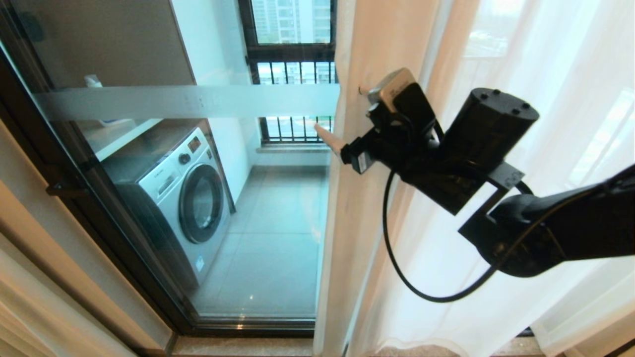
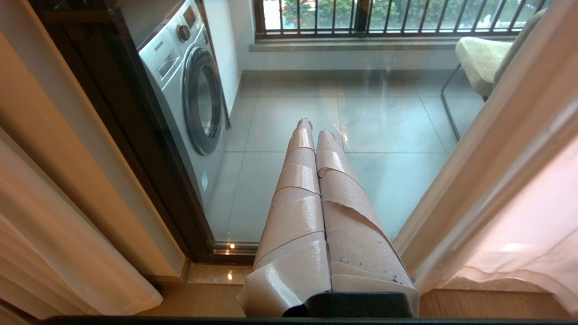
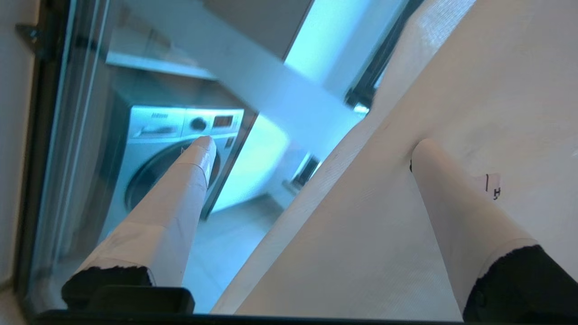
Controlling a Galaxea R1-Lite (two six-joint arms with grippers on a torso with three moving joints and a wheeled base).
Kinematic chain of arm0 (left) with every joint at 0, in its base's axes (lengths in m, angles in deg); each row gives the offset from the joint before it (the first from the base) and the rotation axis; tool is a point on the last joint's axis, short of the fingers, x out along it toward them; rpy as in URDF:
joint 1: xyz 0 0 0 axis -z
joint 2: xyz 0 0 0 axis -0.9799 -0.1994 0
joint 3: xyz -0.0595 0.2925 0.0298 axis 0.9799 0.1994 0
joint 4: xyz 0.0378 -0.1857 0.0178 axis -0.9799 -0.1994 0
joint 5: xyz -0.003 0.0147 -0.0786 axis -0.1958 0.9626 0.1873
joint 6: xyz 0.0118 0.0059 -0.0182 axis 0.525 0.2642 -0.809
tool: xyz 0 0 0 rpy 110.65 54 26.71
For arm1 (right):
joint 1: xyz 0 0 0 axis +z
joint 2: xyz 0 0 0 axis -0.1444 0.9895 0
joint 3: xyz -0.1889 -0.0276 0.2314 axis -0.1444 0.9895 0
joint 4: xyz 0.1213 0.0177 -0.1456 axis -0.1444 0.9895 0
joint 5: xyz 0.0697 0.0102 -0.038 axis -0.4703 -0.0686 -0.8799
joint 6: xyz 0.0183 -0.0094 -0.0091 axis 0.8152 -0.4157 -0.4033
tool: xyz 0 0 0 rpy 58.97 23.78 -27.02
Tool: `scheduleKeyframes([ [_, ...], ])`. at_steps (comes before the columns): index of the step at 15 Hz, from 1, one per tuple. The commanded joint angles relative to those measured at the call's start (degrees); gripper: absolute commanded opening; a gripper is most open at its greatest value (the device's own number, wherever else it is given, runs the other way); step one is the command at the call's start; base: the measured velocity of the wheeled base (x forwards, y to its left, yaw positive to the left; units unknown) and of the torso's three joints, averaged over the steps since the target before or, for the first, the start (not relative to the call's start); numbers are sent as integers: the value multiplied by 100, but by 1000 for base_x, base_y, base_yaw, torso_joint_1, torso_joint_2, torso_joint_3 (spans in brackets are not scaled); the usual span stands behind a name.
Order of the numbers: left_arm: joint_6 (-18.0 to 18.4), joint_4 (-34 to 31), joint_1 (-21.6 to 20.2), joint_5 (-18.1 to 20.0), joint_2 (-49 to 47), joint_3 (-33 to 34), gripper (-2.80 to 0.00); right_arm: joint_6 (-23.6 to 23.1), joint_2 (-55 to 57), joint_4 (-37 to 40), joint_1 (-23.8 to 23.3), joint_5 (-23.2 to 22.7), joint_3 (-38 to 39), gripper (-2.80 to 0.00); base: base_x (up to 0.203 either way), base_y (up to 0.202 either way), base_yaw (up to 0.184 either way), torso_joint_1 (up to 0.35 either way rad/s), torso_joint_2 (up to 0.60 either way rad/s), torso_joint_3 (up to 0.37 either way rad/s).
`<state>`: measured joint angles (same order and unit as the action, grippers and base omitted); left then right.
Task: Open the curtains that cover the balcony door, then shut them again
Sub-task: Close the inner curtains on both sides
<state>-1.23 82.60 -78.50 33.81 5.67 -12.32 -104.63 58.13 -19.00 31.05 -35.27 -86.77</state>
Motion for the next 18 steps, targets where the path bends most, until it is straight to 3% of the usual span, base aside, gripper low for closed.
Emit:
scheduleKeyframes([
  [1,4,1,0,-5,2,0,-280,-18,-506,-95,6,-7,623,0,0,0,0,0,0,0],
  [9,4,1,0,-5,-6,0,-280,-20,-1710,-202,2,3,2817,0,0,0,0,0,0,0],
  [14,4,1,0,4,-6,0,-280,-9,-2428,-186,2,248,3980,0,0,0,0,0,0,0],
  [15,3,1,0,3,-6,0,-280,-2,-2555,-178,2,252,4149,-280,0,0,0,0,0,0],
  [18,4,1,0,-5,-1,0,-280,20,-2873,-118,-1,326,4599,-280,0,0,0,0,0,0],
])
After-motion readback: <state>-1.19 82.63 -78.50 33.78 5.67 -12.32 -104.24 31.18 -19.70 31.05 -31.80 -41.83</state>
